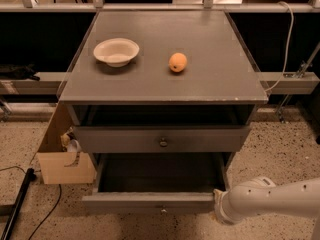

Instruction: Open middle drawer

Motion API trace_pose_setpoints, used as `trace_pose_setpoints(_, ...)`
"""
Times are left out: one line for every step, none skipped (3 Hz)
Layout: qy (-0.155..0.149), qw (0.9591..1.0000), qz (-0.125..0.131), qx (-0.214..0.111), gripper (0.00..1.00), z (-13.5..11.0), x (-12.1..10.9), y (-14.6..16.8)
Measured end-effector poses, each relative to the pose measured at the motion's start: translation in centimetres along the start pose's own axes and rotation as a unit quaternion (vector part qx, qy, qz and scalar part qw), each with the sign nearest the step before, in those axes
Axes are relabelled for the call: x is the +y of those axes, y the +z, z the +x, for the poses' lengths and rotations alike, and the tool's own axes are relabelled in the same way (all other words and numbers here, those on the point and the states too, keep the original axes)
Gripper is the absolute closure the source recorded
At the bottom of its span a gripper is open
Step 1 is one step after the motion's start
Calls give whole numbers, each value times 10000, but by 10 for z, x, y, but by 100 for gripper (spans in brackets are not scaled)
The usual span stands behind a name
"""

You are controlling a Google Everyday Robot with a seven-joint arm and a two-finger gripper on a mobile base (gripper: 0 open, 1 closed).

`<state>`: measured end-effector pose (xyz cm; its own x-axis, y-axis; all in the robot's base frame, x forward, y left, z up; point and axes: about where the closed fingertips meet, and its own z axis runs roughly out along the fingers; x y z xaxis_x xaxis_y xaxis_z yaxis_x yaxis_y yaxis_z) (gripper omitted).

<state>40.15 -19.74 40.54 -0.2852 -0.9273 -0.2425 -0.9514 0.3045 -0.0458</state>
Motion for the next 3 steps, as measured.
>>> trace_pose_setpoints(0,10000,0,0,15,0,0,0)
trace_pose_setpoints(0,10000,0,0,0,0,0,0)
trace_pose_setpoints(0,10000,-1,0,0,0,0,0)
